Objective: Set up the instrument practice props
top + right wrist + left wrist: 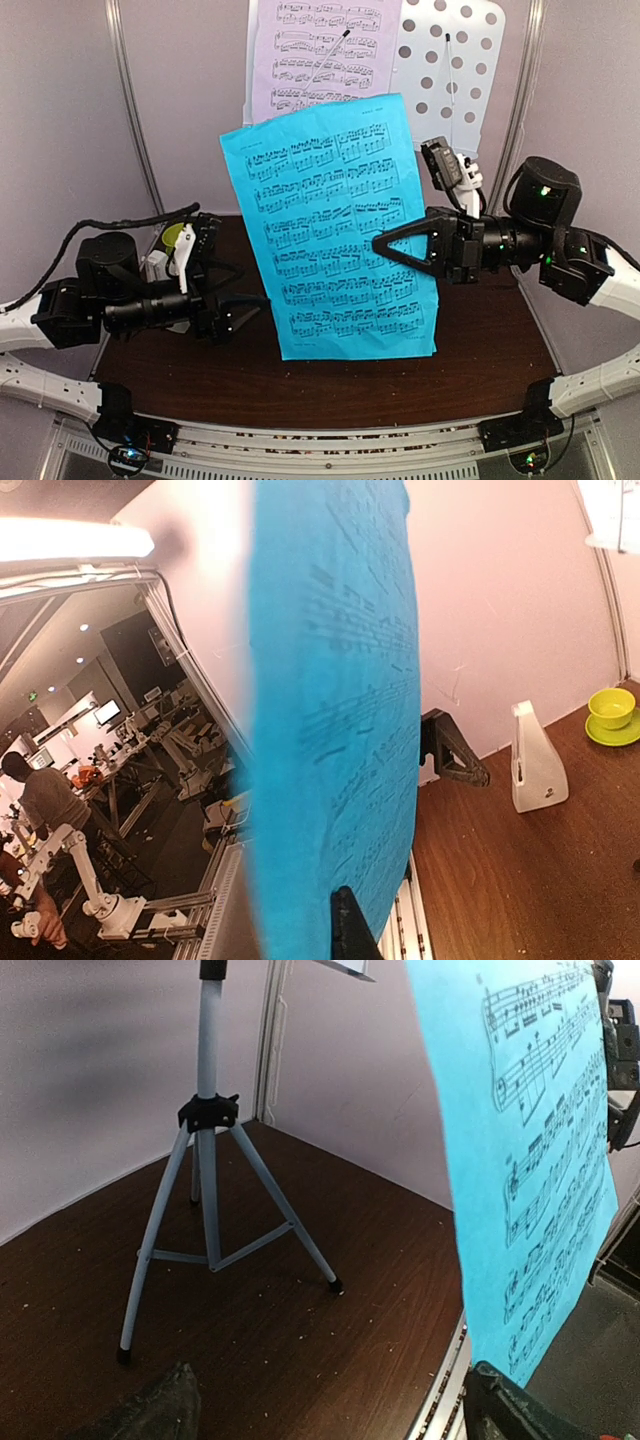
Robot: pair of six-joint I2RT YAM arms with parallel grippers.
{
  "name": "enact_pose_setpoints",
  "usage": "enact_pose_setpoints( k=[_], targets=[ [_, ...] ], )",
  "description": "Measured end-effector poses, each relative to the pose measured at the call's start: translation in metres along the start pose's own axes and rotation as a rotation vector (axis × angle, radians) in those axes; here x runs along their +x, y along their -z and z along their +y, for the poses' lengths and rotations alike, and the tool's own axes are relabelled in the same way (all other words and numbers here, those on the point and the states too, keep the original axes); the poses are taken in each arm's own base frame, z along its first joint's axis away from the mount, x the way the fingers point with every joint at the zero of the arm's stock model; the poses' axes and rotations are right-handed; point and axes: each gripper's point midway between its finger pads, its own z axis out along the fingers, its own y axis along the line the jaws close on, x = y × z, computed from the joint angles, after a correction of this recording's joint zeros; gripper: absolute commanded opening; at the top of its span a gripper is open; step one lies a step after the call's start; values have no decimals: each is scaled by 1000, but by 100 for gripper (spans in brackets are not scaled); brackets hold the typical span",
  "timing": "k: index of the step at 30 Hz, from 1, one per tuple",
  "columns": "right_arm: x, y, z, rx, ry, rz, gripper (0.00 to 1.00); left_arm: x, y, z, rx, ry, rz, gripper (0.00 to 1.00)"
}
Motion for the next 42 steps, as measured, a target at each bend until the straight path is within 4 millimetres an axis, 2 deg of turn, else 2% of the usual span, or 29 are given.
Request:
enact_pose_setpoints(
  k=[11, 18, 24, 31, 34, 36, 37, 40, 42],
  targets=[
    [-41, 9, 10, 42, 84, -118, 4, -45, -1, -34, 147, -32, -63, 90],
    [-65, 14, 13, 74, 120, -206, 4, -89, 1, -53, 216, -38, -142, 79],
    [-83, 19, 13, 95, 143, -280, 3, -135, -7, -68, 248, -53, -228, 60],
    [-102, 28, 11, 125, 151, -368, 4, -168, -30, -82, 263, -81, -276, 20],
    [-110, 34, 10, 143, 160, -402, 4, -185, -37, -89, 276, -93, -303, 10],
    [-115, 40, 11, 154, 168, -425, 4, -199, -41, -93, 285, -94, -328, 10],
    [-117, 43, 11, 161, 172, -435, 4, -205, -43, -95, 287, -94, -338, 14],
    [-124, 54, 10, 189, 183, -472, 4, -219, -48, -99, 289, -90, -362, 40],
    [-127, 63, 9, 208, 190, -492, 4, -221, -51, -100, 287, -89, -366, 50]
  ],
)
